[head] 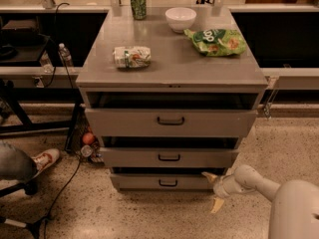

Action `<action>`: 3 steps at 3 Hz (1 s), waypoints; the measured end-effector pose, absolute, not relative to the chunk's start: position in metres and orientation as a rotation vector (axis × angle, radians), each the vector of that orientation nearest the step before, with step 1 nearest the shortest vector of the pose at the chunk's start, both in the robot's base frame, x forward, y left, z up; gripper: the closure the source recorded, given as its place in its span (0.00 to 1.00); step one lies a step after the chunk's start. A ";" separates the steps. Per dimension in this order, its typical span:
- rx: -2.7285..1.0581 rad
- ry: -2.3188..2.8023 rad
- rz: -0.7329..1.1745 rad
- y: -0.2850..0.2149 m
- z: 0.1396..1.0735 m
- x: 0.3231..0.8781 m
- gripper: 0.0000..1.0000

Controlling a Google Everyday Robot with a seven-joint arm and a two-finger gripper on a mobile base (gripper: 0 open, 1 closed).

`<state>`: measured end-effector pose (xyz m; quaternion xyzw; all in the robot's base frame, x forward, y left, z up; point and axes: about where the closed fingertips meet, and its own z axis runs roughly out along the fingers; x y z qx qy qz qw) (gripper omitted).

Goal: Open bottom drawer

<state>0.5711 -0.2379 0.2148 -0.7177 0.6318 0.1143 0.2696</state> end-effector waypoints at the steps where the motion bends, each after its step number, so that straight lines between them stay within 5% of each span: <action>1: -1.945 1.676 0.283 -0.224 0.199 0.583 0.00; 3: -1.942 1.647 0.219 -0.210 0.190 0.602 0.00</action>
Offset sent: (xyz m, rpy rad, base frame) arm 0.0367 0.0256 -0.0274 -0.0165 -0.0883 0.0034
